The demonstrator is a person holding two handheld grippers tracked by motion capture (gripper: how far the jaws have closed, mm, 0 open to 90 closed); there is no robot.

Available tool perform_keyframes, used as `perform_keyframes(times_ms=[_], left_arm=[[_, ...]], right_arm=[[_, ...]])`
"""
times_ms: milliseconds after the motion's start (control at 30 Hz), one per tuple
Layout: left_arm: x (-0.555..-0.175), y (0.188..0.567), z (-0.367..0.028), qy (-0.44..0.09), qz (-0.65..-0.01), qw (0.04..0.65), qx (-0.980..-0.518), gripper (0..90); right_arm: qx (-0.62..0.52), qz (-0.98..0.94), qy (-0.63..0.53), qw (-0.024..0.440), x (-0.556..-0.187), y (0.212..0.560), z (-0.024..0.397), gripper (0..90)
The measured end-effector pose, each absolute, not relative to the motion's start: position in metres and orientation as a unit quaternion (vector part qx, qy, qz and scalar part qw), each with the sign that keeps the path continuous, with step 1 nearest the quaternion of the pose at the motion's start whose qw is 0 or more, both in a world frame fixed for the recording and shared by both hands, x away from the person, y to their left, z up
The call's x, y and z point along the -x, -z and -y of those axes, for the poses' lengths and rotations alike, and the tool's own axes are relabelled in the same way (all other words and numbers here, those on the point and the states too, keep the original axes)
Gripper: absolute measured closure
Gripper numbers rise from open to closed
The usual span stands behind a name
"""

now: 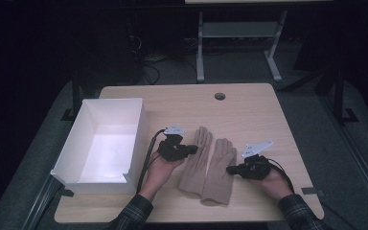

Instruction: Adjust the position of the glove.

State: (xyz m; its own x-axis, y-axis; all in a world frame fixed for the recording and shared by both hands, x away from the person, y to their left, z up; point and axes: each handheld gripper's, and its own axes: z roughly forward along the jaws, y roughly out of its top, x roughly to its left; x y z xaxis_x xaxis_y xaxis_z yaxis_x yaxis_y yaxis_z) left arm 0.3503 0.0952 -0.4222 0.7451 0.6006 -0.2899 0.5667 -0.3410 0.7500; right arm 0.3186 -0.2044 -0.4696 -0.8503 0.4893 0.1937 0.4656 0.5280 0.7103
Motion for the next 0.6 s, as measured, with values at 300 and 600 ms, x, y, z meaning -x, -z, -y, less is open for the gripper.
perform_keyframes(times_ms=[300, 600], left_arm=[[-0.352, 0.419, -0.089, 0.011, -0.349, 0.432, -0.832, 88.0], [-0.351, 0.415, -0.068, 0.027, -0.333, 0.44, -0.834, 88.0]], right_arm=[[-0.27, -0.876, -0.4, 0.018, -0.318, 0.469, 0.2, 89.9], [-0.262, -0.878, -0.4, 0.02, -0.319, 0.469, 0.196, 89.9]])
